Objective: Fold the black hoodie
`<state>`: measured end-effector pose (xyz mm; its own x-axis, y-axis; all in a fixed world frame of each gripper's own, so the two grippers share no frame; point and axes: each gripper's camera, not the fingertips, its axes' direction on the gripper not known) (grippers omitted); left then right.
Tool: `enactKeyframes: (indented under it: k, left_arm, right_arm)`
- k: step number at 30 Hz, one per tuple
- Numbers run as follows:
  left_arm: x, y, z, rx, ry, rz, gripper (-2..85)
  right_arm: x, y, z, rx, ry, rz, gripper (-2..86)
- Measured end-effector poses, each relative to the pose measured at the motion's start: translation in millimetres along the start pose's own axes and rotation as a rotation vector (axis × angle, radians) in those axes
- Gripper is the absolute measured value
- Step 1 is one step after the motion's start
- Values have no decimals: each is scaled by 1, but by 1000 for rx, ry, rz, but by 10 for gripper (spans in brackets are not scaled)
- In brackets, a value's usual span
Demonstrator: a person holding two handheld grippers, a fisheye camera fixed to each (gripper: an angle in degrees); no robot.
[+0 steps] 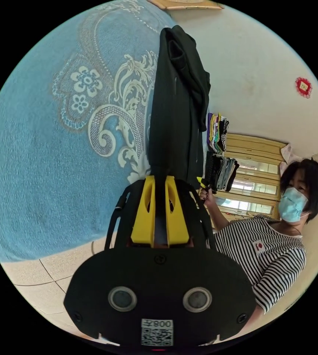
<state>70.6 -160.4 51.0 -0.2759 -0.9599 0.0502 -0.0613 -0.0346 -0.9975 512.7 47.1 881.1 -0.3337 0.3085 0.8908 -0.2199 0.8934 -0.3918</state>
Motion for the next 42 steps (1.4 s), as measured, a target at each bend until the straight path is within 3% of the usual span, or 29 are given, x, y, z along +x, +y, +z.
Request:
enactKeyframes:
  k: [16, 29, 42]
  left_arm:
    - [26, 145, 7, 111, 24, 120, 28]
    - [-4, 334, 18, 181, 216, 166, 30]
    - [-23, 446, 34, 200, 286, 170, 33]
  right_arm:
    - [-44, 94, 1, 30, -16, -95, 18]
    - [-39, 271, -3, 41, -119, -136, 15]
    - [-36, 382, 16, 24, -139, -161, 15]
